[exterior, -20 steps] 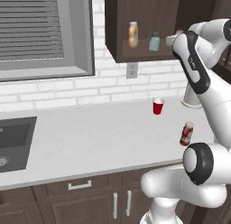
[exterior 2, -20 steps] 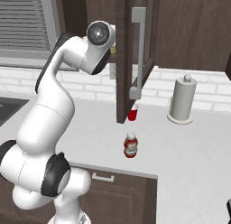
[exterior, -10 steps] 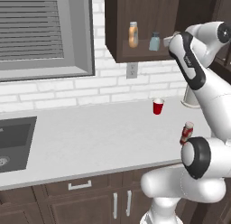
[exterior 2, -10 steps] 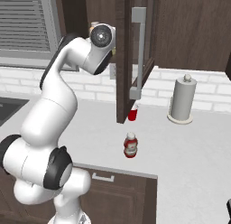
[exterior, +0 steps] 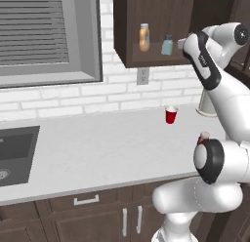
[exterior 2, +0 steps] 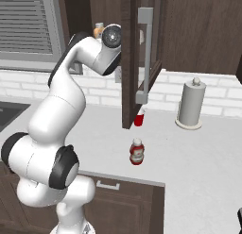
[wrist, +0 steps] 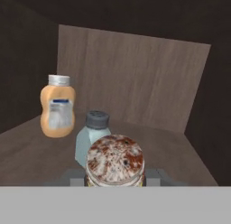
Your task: Put the shaker and condiment bottle from the counter next to their counterparts in the cabinet.
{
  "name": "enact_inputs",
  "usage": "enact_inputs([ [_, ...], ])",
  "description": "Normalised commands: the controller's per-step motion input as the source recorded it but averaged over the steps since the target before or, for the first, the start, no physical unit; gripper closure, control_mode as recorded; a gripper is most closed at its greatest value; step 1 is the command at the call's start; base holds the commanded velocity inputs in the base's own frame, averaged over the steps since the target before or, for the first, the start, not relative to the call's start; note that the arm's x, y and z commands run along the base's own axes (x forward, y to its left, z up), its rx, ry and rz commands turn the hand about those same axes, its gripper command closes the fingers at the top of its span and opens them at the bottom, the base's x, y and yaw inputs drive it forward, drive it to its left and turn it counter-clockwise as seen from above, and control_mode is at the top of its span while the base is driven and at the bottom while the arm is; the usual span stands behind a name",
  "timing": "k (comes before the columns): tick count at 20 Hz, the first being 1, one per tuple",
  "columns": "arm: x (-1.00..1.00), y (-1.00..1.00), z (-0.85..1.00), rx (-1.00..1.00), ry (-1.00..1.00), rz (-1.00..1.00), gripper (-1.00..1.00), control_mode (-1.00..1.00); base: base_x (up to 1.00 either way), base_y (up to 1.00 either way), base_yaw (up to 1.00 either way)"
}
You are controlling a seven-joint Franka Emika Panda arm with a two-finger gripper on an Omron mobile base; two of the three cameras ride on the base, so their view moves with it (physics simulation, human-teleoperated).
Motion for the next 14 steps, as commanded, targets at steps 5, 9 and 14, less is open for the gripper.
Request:
enact_inputs([
  [5, 0.14, -0.03, -0.03, 0.02, 0.05, 0.00, 1.00, -1.00, 0.00, 0.00, 0.00],
  [9, 0.10, 0.00, -0.04, 0.01, 0.02, 0.00, 1.00, -1.00, 0.00, 0.00, 0.00],
  [14, 0.11, 0.00, 0.00, 0.00, 0.00, 0.00, 1.00, -1.00, 0.00, 0.00, 0.00],
])
